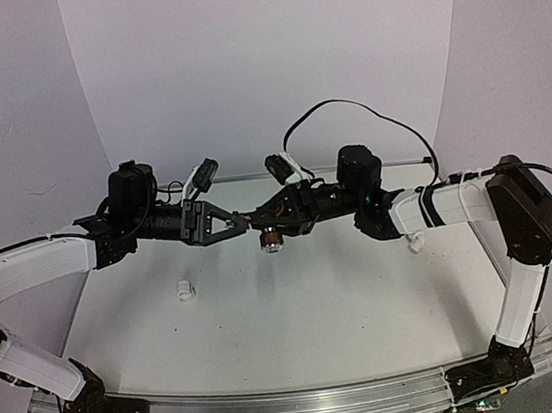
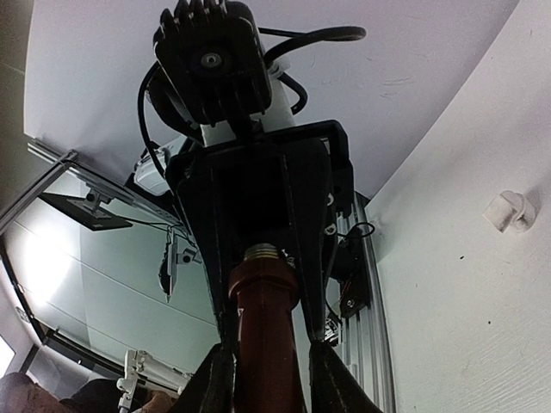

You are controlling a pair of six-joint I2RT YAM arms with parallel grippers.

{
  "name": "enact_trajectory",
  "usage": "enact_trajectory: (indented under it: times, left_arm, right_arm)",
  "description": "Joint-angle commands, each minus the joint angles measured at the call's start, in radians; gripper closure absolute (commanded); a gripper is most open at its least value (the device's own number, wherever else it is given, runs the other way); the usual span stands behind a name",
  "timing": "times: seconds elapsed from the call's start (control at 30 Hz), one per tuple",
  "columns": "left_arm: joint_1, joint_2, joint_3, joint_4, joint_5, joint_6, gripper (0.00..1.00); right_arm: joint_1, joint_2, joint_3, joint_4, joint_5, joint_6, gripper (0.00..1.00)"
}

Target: Install the water faucets

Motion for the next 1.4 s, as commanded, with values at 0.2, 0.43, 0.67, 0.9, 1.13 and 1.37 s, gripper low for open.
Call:
enact_trajectory:
  times: [0.2,0.43,0.67,0.9,1.13,1.37]
  left_arm:
    - [0.002,-0.005,0.046,0.032,-0.016,0.021,0.97]
    - [0.027,-0.073,-0.018,-0.074,-0.104,0.001,0.10]
    - [0.030,-0.152,0.069,-0.704,-0.631,0.034,0.09]
    - [0.030,-0.081,0.154,-1.056,-0.970,-0.134,0.10]
    - [0.038,0.161,0.226,-1.075,-1.105,-0.167,0.08]
    - [0.043,0.371,0.287,-1.064,-1.132,-0.167,0.15]
  right_arm:
    - [0.016,-0.006,0.025,0.091,0.000,0.007,1.00]
    - [0.001,-0.129,-0.031,-0.375,0.248,-0.411,1.00]
    - [0.020,-0.219,0.046,-1.063,1.055,-0.848,1.00]
    - [0.004,-0.348,-0.038,-1.111,1.339,-0.874,1.00]
    - [-0.006,-0.385,-0.048,-1.097,1.179,-0.856,1.00]
    - [-0.006,-0.449,-0.096,-1.079,1.109,-0.837,1.00]
